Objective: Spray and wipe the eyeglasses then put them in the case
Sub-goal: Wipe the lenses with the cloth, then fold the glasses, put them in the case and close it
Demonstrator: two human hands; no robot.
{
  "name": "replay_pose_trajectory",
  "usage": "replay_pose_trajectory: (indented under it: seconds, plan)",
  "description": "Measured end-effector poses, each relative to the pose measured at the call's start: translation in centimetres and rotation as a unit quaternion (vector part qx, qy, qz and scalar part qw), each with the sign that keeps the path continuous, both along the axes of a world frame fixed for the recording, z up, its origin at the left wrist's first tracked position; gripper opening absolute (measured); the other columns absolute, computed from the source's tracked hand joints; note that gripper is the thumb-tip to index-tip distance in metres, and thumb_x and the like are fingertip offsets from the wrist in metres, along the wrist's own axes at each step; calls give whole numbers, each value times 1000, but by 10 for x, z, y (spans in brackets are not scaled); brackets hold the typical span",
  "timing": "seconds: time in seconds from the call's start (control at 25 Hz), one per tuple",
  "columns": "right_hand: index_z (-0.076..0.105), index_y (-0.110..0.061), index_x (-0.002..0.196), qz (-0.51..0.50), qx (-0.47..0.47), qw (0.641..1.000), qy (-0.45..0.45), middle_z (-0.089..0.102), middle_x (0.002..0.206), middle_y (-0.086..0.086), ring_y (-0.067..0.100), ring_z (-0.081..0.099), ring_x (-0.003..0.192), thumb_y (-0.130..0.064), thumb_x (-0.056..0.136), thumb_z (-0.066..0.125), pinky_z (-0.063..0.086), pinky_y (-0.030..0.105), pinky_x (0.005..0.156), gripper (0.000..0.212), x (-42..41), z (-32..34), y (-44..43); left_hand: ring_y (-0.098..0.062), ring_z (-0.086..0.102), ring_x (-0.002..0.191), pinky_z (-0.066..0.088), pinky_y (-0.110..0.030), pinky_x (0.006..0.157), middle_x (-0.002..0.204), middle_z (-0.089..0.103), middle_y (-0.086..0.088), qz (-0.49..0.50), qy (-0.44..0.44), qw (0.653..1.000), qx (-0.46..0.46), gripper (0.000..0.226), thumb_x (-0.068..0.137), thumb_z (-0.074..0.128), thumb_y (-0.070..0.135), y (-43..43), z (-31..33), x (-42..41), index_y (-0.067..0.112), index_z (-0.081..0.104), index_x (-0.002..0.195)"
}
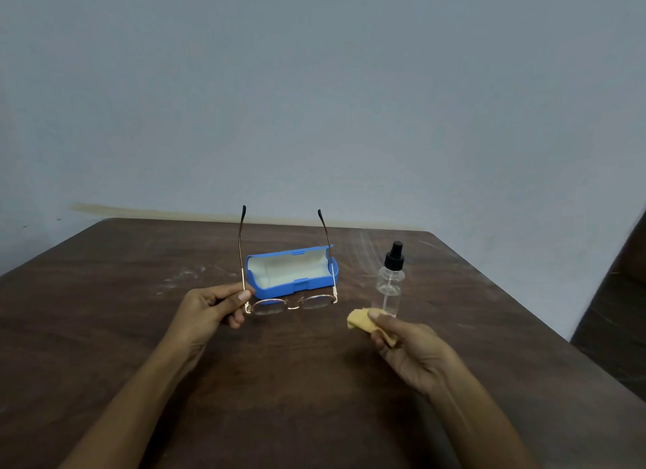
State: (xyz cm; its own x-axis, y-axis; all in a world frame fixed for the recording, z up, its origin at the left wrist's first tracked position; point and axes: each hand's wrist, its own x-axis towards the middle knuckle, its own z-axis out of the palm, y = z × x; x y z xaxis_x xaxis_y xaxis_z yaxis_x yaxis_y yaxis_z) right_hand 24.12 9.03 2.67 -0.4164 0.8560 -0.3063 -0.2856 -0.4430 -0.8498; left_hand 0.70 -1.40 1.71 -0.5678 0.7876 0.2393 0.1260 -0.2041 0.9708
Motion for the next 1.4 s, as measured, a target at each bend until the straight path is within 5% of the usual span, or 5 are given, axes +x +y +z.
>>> replay_pose_trajectory:
  seconds: [0.6,0.84,1.04,1.24,1.4]
  plan:
    - [64,-3,105,-77,244,946,-199,66,88,10,17,59,76,2,85,55,49,23,59,22,5,-4,4,-4,45,33,40,-11,39,34,53,0,-1,5,1000,3,20,82,53,-5,2,0,0,5,63,96]
    - [59,0,91,-76,98,992,-2,56,102,22,28,61,80,12,87,45,59,28,52,19,5,-5,5,-4,46,34,41,-11,39,35,54,0,4,13,1000,0,20,82,54,-6,2,-1,1,4,64,97]
    - [59,4,85,-57,90,989,-102,56,95,18,23,60,78,11,86,49,58,26,52,12,9,-12,5,-4,47,34,42,-12,39,36,55,0,-2,31,999,-9,22,81,55,-5,3,-2,3,1,63,100]
    - [67,-15,96,-56,245,870,-425,60,110,10,20,62,63,-3,78,65,59,34,64,22,12,-14,9,-4,48,36,43,-12,40,37,57,0,-1,45,999,-10,20,81,56,-4,3,-2,5,0,64,99]
    - [64,-26,101,-25,311,773,-552,61,116,-1,20,58,102,-21,79,66,46,29,81,22,15,-7,1,-4,49,36,43,-12,40,40,59,1,-7,51,999,-13,19,82,55,-4,4,-3,7,3,65,97]
